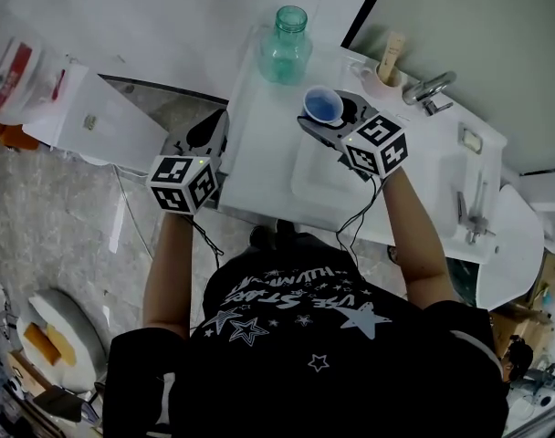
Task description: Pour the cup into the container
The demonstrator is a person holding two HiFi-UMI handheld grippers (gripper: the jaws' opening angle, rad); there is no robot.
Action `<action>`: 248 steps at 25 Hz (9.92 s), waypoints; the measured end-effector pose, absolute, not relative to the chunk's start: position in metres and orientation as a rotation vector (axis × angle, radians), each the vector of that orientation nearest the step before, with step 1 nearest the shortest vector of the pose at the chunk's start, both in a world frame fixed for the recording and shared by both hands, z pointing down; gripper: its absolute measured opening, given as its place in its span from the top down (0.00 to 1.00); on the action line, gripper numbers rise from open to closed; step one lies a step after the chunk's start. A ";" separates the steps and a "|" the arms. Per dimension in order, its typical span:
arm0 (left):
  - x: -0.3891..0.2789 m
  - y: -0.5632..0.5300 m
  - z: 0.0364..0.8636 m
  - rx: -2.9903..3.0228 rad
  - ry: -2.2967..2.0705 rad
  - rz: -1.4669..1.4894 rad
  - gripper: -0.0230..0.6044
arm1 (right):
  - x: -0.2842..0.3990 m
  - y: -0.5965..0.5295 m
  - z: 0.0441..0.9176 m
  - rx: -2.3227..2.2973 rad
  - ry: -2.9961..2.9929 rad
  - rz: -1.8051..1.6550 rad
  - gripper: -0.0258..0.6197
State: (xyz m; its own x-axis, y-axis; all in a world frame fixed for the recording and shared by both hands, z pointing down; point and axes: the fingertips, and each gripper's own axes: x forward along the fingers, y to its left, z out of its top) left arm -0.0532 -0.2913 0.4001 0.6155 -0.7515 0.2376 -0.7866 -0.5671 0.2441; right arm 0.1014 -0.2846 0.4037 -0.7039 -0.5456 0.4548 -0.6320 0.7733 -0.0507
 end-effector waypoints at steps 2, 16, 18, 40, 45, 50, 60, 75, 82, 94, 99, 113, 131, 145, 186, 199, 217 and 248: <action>-0.048 -0.297 0.393 2.530 -1.234 0.151 0.95 | 0.107 -0.295 0.396 0.904 -2.554 0.293 0.54; -0.029 -0.360 0.363 2.572 -1.246 0.125 0.95 | 0.138 -0.381 0.361 0.982 -2.487 0.296 0.54; -0.027 -0.369 0.360 2.576 -1.248 0.123 0.95 | 0.140 -0.395 0.355 0.997 -2.471 0.266 0.54; -0.030 -0.415 0.363 2.555 -1.274 0.122 0.95 | 0.154 -0.483 0.339 1.123 -2.170 -0.006 0.54; -0.033 -0.419 0.364 2.548 -1.280 0.117 0.95 | 0.154 -0.492 0.342 1.137 -2.091 -0.069 0.54; -0.034 -0.421 0.367 2.544 -1.275 0.120 0.95 | 0.151 -0.498 0.342 1.151 -2.022 -0.118 0.54; -0.036 -0.425 0.375 2.527 -1.262 0.116 0.95 | 0.151 -0.507 0.340 1.108 -1.884 -0.279 0.54; -0.034 -0.430 0.384 2.525 -1.230 0.111 0.95 | 0.146 -0.513 0.342 1.075 -1.762 -0.441 0.54; -0.038 -0.430 0.386 2.517 -1.235 0.104 0.95 | 0.141 -0.514 0.341 1.066 -1.696 -0.530 0.54; -0.038 -0.428 0.387 2.512 -1.231 0.092 0.95 | 0.142 -0.515 0.341 1.043 -1.628 -0.602 0.54; -0.040 -0.428 0.387 2.506 -1.232 0.086 0.95 | 0.142 -0.515 0.339 1.041 -1.620 -0.613 0.54; -0.044 -0.423 0.384 2.503 -1.239 0.073 0.95 | 0.140 -0.510 0.335 1.046 -1.663 -0.578 0.54; -0.045 -0.396 0.374 2.516 -1.253 0.072 0.95 | 0.140 -0.474 0.310 1.145 -1.887 -0.366 0.54; -0.050 -0.336 0.379 2.488 -1.274 0.077 0.95 | 0.127 -0.403 0.320 1.157 -2.163 -0.146 0.54; -0.067 -0.194 0.498 2.223 -1.254 0.232 0.95 | 0.033 -0.222 0.512 0.743 -2.478 0.242 0.53; -0.075 -0.179 0.516 2.165 -1.271 0.253 0.95 | 0.021 -0.206 0.547 0.677 -2.457 0.250 0.52; -0.091 -0.163 0.524 2.125 -1.289 0.247 0.95 | -0.010 -0.192 0.559 0.590 -2.469 0.200 0.52; -0.114 -0.153 0.525 2.256 -1.123 0.239 0.95 | -0.012 -0.186 0.553 0.772 -2.350 0.138 0.44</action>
